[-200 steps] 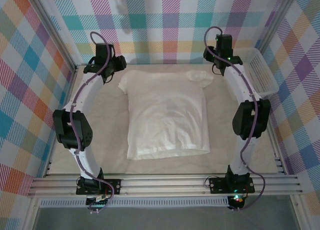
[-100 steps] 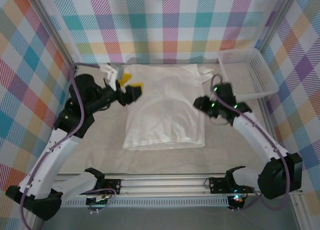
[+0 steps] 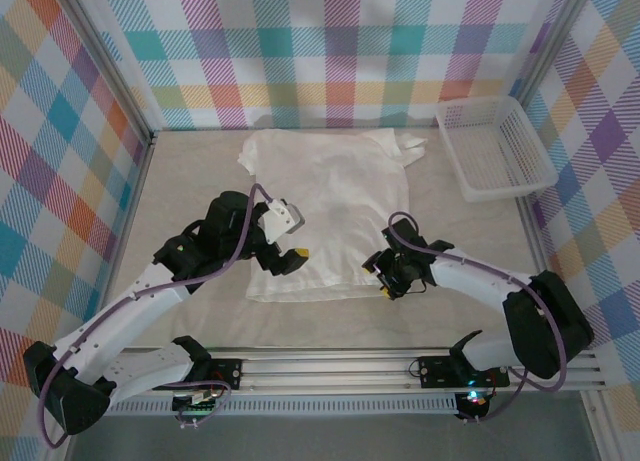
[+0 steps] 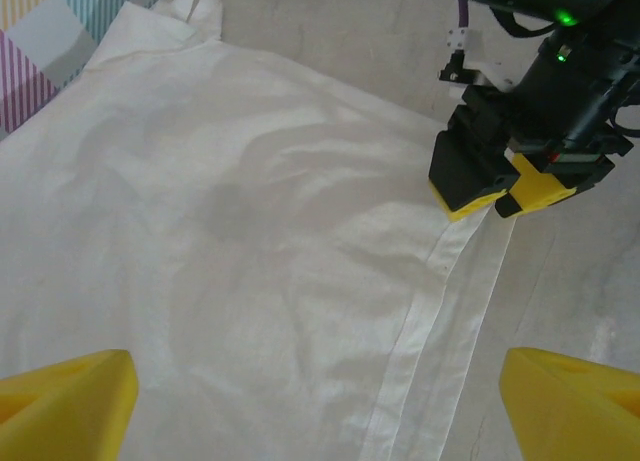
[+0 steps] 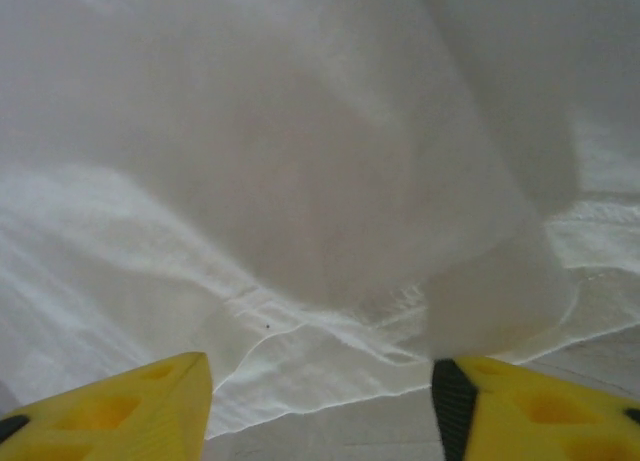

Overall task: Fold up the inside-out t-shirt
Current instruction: Turn the T-shirt inside out at the center of the table.

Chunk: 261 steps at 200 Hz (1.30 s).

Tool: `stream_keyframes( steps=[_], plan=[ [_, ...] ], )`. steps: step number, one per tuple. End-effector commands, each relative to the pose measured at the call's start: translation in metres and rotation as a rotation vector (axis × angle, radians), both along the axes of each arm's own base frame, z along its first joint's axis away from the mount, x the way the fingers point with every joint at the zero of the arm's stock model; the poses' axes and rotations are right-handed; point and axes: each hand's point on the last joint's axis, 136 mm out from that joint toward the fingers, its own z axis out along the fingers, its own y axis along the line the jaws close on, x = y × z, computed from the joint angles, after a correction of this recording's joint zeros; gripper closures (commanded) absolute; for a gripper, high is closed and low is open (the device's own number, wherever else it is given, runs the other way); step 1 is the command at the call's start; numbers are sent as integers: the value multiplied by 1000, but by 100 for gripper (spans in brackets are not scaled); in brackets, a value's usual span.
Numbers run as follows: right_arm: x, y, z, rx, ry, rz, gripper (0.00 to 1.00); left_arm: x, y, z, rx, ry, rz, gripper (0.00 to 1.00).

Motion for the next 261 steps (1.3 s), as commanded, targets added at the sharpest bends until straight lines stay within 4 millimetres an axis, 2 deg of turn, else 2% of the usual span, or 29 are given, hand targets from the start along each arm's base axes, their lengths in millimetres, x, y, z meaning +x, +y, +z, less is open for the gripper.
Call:
stream_keyframes(
  steps=[1, 14, 34, 42, 55, 66, 87, 113, 116, 130, 142, 161, 198, 222, 243, 249, 253, 258, 261],
  plan=[
    [10, -3, -3, -17, -25, -70, 36, 0, -10, 4, -8, -34, -46, 7],
    [14, -4, -3, -36, -44, -64, 39, 3, -10, 3, -8, -36, -32, 7],
    [23, -7, -1, -73, -91, -39, 52, 4, -10, 2, -13, -30, -22, 6],
    [25, -9, -1, -90, -97, -28, 62, 4, -10, 0, -14, -25, -21, 6],
    [26, -10, 3, -103, -107, -14, 87, 3, -11, -1, -18, -20, -22, 6],
    [28, -8, 9, -93, -128, 4, 100, 2, -11, 0, -26, -11, -22, 6],
    [31, 2, 33, -54, -185, 75, 100, -3, -20, -2, -77, 46, -36, 5],
    [35, 7, 76, -17, -272, 119, 100, -18, -54, -20, -149, 157, -115, 5],
    [36, 6, 81, -18, -283, 118, 100, -17, -60, -18, -175, 148, -125, 5],
    [40, 1, 100, -23, -336, 98, 100, -15, -76, -31, -235, 164, -128, 5],
    [45, -1, 114, -24, -376, 85, 100, -6, -84, -51, -247, 164, -92, 5],
    [49, 1, 129, -16, -406, 86, 100, 14, -94, -84, -174, 168, -18, 6],
    [51, 5, 142, 0, -420, 107, 100, 52, -108, -120, -135, 185, 115, 5],
    [51, -1, 151, -19, -421, 92, 100, 70, -102, -154, -55, 169, 198, 7],
    [52, -6, 156, -42, -433, 87, 100, 94, -80, -163, -31, 121, 354, 8],
    [53, -8, 156, -51, -436, 86, 100, 101, -71, -162, -30, 114, 402, 11],
    [53, -10, 155, -59, -438, 88, 100, 106, -65, -159, -34, 109, 430, 18],
    [54, -13, 154, -73, -440, 94, 100, 109, -58, -156, -41, 110, 458, 39],
    [55, -15, 153, -83, -442, 98, 100, 112, -53, -153, -46, 112, 477, 58]
  ],
)
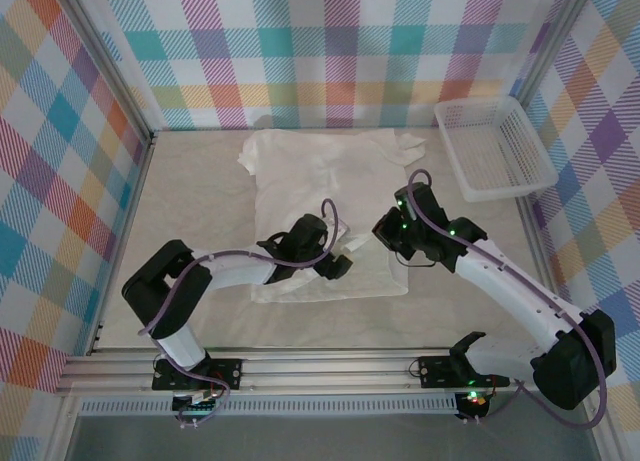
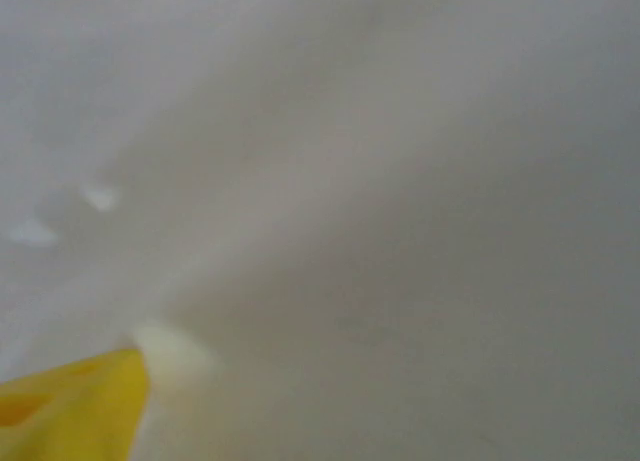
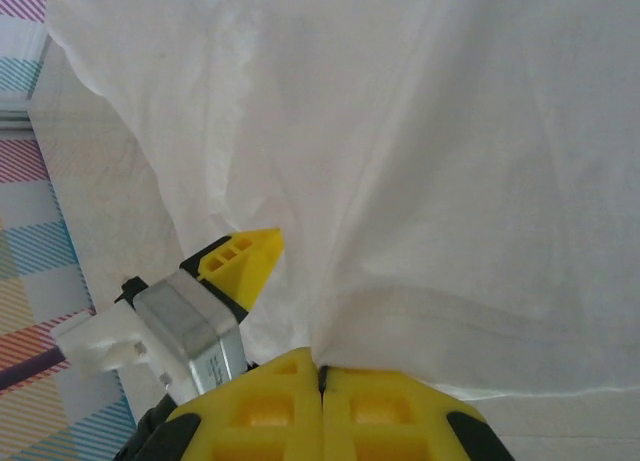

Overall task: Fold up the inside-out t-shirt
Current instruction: Turn the T-shirt inside out at the center of the table.

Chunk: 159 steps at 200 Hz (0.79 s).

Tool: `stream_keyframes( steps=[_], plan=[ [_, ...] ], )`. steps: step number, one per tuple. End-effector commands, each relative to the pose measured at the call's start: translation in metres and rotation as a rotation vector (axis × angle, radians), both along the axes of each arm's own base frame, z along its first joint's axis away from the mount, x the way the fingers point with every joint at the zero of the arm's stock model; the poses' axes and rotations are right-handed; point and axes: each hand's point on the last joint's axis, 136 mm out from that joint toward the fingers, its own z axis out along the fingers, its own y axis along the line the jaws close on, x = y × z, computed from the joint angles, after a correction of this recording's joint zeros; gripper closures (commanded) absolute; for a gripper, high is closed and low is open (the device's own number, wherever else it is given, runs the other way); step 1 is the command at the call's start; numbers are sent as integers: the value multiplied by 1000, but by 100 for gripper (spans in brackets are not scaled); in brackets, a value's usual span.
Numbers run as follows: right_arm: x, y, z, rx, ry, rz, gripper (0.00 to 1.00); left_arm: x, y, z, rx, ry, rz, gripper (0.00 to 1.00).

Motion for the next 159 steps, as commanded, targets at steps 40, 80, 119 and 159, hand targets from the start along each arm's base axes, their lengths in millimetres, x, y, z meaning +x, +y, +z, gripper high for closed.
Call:
stream_keyframes(
  steps=[40, 80, 119, 159],
  plan=[
    [15, -6, -1, -314, -274, 396, 90, 9, 8, 119, -160, -42, -7, 100],
    [5, 28, 15, -380, -512, 663, 48, -3, 9, 145, -202, 54, 16, 100],
    [-29, 108, 15, -362, -946, 791, 54, -5, 10, 164, -229, 92, 52, 100],
    [18, 121, -13, -672, -1095, 690, 89, -4, 16, 179, -215, 78, 74, 100]
  ],
)
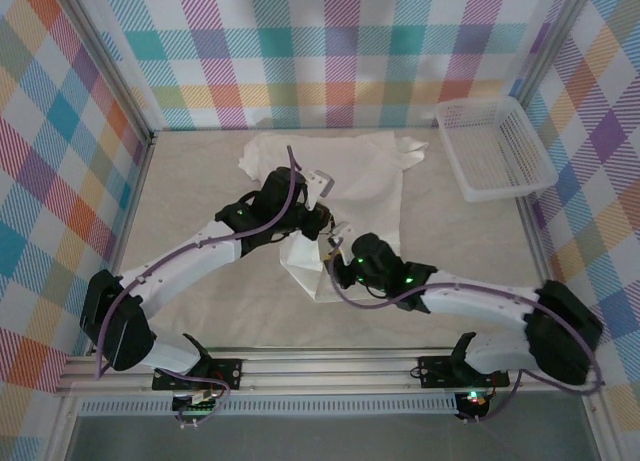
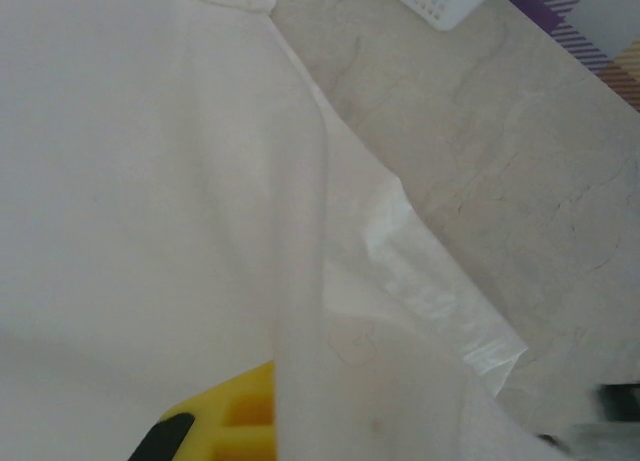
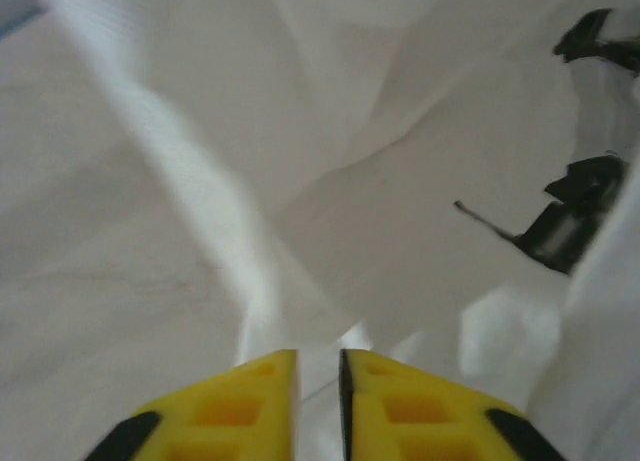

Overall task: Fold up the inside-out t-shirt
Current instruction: Turn the T-shirt inside out at the center of the table.

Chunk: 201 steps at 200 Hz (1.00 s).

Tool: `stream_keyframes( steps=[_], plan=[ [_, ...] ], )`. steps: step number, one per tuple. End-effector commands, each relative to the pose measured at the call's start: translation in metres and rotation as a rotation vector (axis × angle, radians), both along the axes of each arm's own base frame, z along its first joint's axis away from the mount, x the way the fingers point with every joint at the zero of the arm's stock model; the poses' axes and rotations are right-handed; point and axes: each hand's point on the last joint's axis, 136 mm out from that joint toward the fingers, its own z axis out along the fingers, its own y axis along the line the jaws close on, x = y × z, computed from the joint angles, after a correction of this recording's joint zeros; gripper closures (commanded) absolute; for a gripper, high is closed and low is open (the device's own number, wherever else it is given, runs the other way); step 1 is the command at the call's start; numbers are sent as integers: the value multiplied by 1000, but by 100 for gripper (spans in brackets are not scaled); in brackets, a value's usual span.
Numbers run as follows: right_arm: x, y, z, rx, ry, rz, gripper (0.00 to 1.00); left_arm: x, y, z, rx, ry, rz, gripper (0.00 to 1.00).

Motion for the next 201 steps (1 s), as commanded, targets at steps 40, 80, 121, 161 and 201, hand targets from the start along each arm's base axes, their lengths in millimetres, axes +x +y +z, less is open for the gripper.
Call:
stream_keyframes(
  steps=[40, 80, 121, 161, 201],
  plan=[
    [130, -29, 51, -378, -782, -394, 100, -10, 0, 52, -59, 26, 3, 100],
    [196, -69, 57, -659, -972, -521, 100, -22, -22, 116, -261, 99, -40, 100],
    [196, -50, 35, -599, -815, -404, 100, -11, -40, 171, -372, 129, -21, 100],
    [175, -25, 5, 6, 69, -113, 97, -9, -66, 214, -475, 93, -100, 100],
    [165, -2, -70, -104, 420, -30, 100, -19, -81, 277, -581, 14, -154, 100]
  ],
)
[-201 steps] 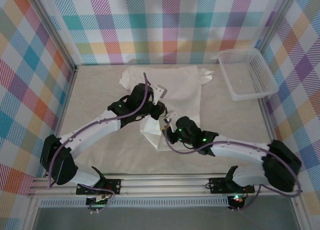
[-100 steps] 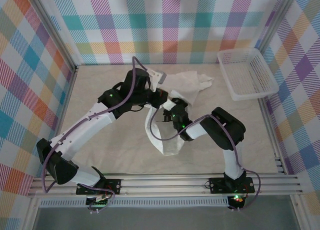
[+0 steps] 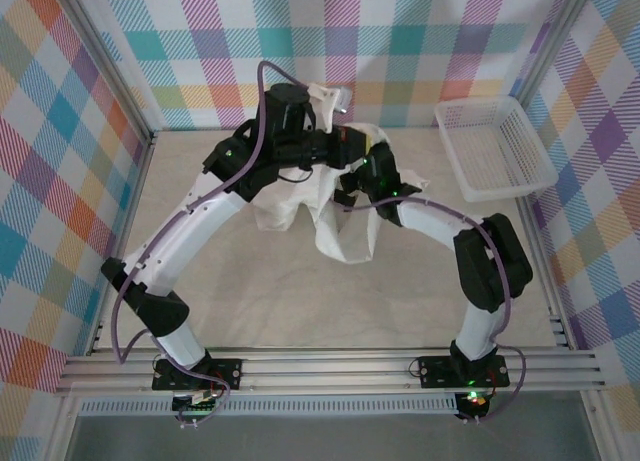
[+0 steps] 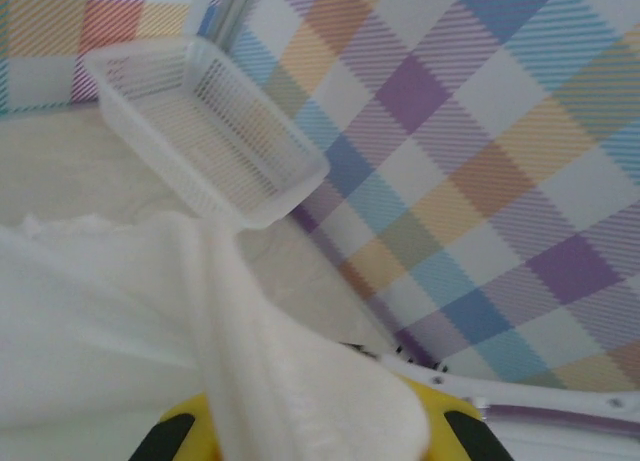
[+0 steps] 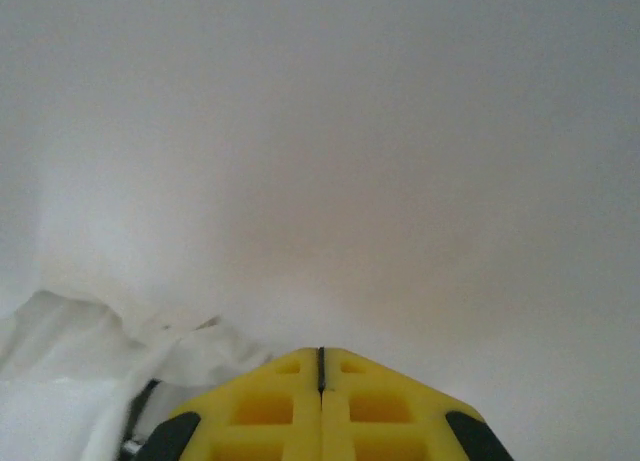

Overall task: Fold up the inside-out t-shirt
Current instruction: Turn the T-shirt inside out at the center of the table.

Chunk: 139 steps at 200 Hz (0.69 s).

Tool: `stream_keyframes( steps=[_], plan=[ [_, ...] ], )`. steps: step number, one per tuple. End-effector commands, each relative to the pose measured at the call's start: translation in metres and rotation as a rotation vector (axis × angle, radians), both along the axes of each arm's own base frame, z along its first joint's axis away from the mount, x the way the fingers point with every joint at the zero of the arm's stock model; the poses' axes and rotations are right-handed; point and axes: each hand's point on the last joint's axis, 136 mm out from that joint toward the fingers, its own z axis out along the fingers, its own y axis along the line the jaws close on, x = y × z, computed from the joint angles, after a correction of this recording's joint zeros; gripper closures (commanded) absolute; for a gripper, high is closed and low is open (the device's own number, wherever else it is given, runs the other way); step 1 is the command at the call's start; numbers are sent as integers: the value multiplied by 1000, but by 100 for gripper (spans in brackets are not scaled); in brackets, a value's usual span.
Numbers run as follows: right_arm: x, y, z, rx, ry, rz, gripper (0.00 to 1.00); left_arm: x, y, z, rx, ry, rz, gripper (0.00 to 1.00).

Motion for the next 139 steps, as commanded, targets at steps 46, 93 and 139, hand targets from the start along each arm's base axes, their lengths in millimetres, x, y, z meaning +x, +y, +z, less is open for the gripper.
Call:
stream_keyframes(
  steps=[46, 93, 139],
  plan=[
    [-50, 39, -48, 208, 552, 58, 94, -17, -10, 79, -131, -125, -21, 100],
    [-29, 37, -100, 156, 703, -62, 100, -64, -27, 113, -214, -159, -178, 100],
    [-36, 25, -127, 1, 795, -83, 89, -104, 5, 139, -162, -320, -162, 100]
  ],
)
